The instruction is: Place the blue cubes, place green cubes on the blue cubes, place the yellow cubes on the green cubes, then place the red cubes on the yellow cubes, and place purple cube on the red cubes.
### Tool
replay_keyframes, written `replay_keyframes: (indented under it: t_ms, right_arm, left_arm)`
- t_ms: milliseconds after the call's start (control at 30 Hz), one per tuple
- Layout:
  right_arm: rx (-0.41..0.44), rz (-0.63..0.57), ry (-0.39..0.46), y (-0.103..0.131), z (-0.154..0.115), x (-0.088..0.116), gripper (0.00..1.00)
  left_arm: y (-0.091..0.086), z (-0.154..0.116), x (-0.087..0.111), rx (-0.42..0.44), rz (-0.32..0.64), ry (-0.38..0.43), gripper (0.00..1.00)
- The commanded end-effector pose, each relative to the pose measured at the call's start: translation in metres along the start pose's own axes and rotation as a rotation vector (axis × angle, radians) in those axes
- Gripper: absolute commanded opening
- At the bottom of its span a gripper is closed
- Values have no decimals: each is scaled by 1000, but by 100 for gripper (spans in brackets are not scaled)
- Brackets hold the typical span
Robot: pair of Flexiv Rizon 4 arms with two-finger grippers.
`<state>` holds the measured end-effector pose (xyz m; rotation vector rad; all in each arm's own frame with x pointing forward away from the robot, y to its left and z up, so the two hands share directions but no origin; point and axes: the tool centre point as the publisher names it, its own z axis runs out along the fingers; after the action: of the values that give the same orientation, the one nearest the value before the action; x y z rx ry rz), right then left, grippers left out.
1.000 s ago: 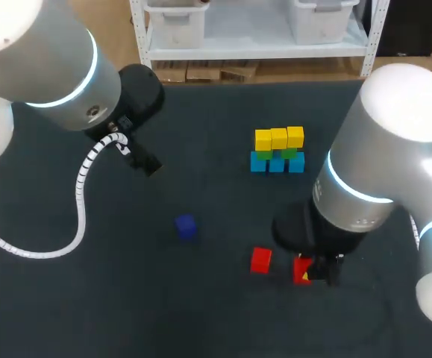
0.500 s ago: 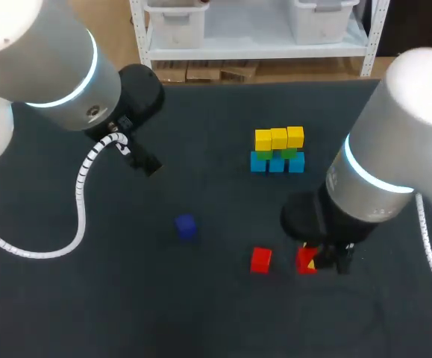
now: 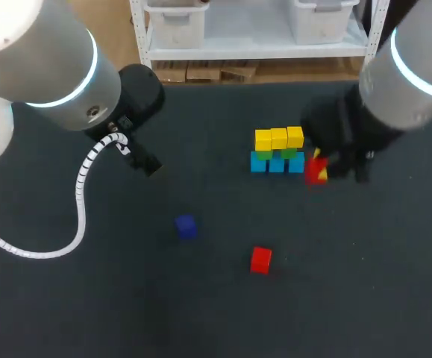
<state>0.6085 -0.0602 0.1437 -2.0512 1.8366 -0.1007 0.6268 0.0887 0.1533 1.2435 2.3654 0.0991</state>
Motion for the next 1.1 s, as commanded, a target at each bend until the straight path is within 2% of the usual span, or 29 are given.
replay_keyframes:
  t_ms: [33,233,500,733,1100]
  right_arm:
    - [0,-6,15,-24,-4,-8,0]
    - [-20,-16,30,-65,7,-10,0]
    - [-42,-7,68,-100,35,-7,0]
    - [-46,-6,95,-119,50,-9,0]
    - [-62,26,134,-131,64,0,0]
  left_arm:
    - [1,0,-1,2,1,2,100]
    - [1,0,-1,2,1,2,100]
    - [1,0,-1,2,1,2,100]
    - [1,0,-1,2,1,2,100]
    - [1,0,-1,2,1,2,100]
